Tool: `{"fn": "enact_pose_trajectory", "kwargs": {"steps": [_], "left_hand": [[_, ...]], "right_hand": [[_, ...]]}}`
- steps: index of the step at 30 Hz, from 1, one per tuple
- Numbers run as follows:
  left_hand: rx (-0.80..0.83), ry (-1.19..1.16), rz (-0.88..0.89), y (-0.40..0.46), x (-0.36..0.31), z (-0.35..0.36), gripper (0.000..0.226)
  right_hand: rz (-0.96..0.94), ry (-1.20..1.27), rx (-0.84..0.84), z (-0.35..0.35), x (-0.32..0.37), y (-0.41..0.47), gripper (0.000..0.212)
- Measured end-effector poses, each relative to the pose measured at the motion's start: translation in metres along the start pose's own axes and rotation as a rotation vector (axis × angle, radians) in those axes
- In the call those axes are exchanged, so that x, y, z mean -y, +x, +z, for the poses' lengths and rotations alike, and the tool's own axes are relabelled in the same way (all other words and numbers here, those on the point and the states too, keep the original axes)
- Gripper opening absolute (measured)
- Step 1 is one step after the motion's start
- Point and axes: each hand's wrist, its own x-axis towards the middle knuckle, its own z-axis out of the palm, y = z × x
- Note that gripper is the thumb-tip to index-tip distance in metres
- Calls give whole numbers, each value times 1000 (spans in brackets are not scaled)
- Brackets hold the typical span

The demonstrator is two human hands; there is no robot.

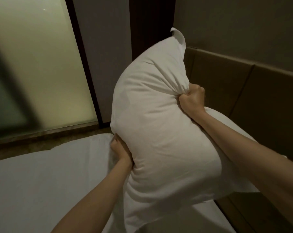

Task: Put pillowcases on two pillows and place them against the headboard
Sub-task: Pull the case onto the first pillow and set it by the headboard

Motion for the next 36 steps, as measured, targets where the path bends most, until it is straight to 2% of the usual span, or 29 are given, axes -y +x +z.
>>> {"fn": "enact_pose_trajectory", "kwargs": {"steps": [3, 6, 7, 9, 10, 12, 13, 17, 20, 23, 29, 30, 32, 34, 36], "left_hand": [[89, 174, 4, 22, 1, 23, 40], [311, 699, 127, 62, 17, 57, 28], [422, 828, 133, 70, 22, 64, 33], [625, 938, 98, 80, 35, 75, 41], [675, 933, 71, 82, 43, 78, 44], [687, 904, 6, 84, 59, 79, 52], [669, 906, -30, 86, 70, 79, 55], [558, 898, -69, 88, 96, 70, 53], [466, 900, 23, 86, 106, 66, 45], [410, 790, 75, 83, 112, 65, 35], [466, 664, 85, 75, 118, 56, 26], [473, 667, 86, 73, 118, 54, 26], [486, 696, 93, 69, 118, 51, 27], [494, 719, 110, 66, 117, 50, 27], [491, 745, 128, 61, 115, 51, 28]], "right_hand": [[-50, -19, -5, 10, -3, 22, 12], [-17, -38, 25, 42, -37, 59, 19], [19, -54, 83, 52, -51, 67, 23], [99, -180, 267, 69, -82, 80, 33], [141, -298, 377, 75, -98, 81, 50], [236, -458, 571, 83, -130, 70, 89], [283, -476, 628, 87, -147, 60, 101], [415, -513, 741, 99, -203, 20, 110], [468, -554, 766, 102, -229, 1, 108], [512, -588, 732, 100, -250, -7, 103], [734, -673, 695, 89, -292, -27, 95], [745, -666, 683, 90, -296, -32, 90], [708, -600, 643, 90, -296, -37, 64], [573, -557, 589, 89, -285, -26, 35], [444, -515, 457, 86, -267, -8, 17]]}}
